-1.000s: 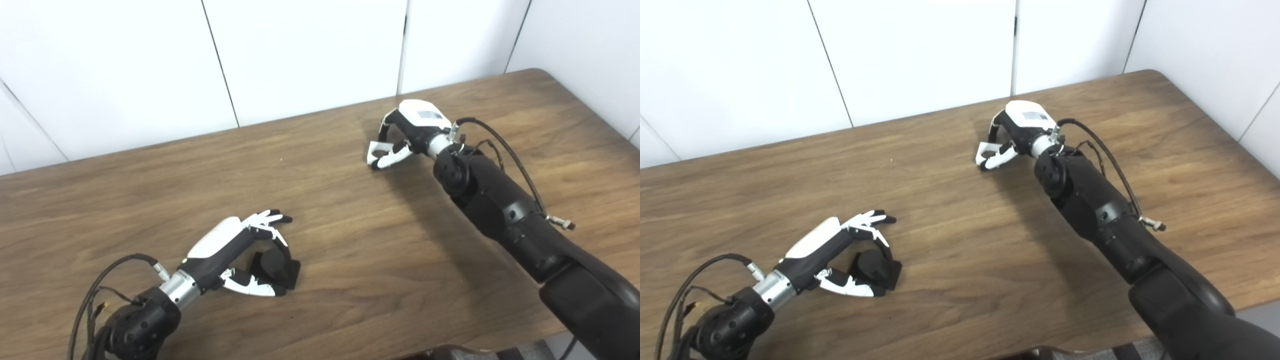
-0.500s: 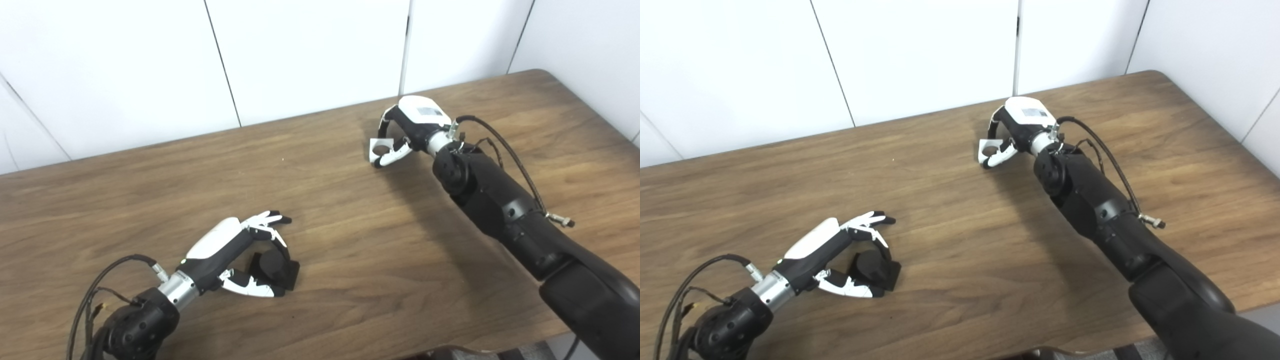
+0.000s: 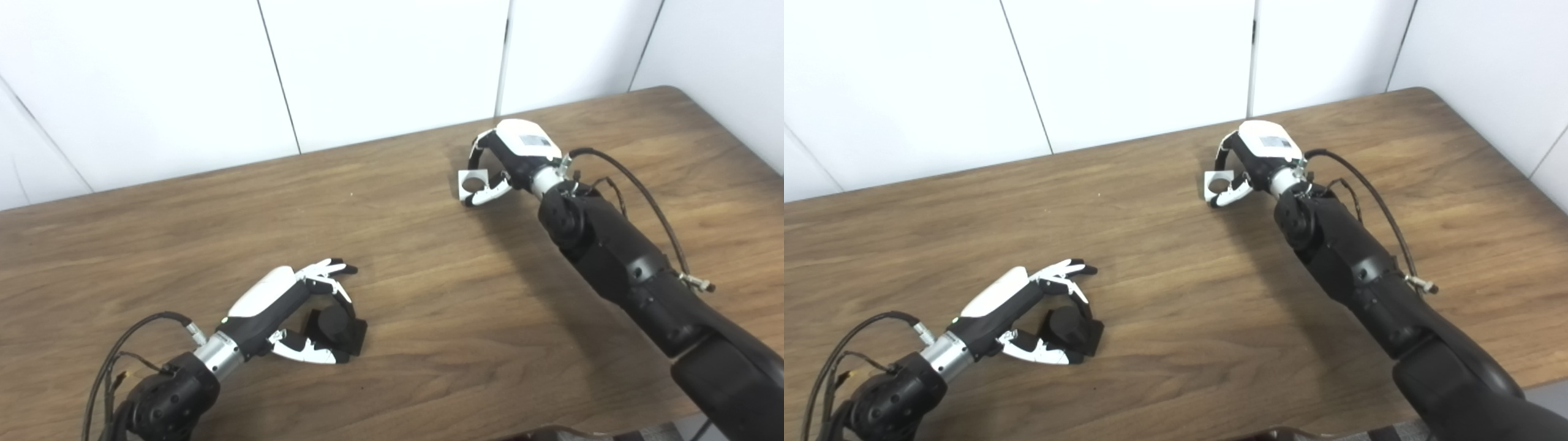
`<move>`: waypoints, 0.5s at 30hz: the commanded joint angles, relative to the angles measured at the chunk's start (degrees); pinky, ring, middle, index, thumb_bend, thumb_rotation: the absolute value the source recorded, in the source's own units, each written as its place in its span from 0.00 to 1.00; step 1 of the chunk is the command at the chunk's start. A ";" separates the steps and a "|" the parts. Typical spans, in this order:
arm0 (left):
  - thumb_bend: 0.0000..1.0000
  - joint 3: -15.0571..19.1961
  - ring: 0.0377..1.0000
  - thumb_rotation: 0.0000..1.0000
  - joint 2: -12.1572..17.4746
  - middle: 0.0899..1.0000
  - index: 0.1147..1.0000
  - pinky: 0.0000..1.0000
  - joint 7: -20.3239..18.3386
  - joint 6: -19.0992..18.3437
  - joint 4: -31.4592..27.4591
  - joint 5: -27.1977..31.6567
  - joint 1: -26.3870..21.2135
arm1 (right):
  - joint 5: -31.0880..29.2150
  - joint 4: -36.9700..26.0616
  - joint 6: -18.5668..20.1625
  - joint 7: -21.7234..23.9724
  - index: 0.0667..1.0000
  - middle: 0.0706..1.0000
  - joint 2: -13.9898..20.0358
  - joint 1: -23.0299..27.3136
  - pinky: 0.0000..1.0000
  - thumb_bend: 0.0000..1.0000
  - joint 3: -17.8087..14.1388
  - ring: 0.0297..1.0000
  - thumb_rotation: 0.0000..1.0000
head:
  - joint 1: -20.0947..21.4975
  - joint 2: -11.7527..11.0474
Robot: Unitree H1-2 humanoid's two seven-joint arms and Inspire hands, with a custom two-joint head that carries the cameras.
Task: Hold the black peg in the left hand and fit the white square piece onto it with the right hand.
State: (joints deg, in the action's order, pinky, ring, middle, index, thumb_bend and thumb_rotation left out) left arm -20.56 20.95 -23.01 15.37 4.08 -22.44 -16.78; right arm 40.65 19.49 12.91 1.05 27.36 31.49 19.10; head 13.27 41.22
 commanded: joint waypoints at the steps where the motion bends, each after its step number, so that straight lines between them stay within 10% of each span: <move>1: 0.52 0.32 0.97 0.07 1.73 0.90 0.43 0.96 -0.35 0.31 0.00 -0.88 -0.76 | 0.19 -2.55 -0.61 0.29 0.45 0.79 1.23 -0.71 0.91 0.52 -0.83 0.88 0.14 | -0.06 0.05; 15: 0.52 0.29 0.97 0.07 1.56 0.90 0.43 0.96 -0.97 -0.86 -0.19 -0.60 -0.99 | -0.65 -16.24 -2.58 3.77 0.44 0.79 1.14 -3.20 0.96 0.52 -3.10 0.90 0.14 | -0.69 0.18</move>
State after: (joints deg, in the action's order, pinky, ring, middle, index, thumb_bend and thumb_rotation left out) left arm -20.37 21.23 -23.42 14.95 4.06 -22.00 -16.80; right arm 40.31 6.58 12.32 5.00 27.39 25.97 17.67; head 12.66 41.40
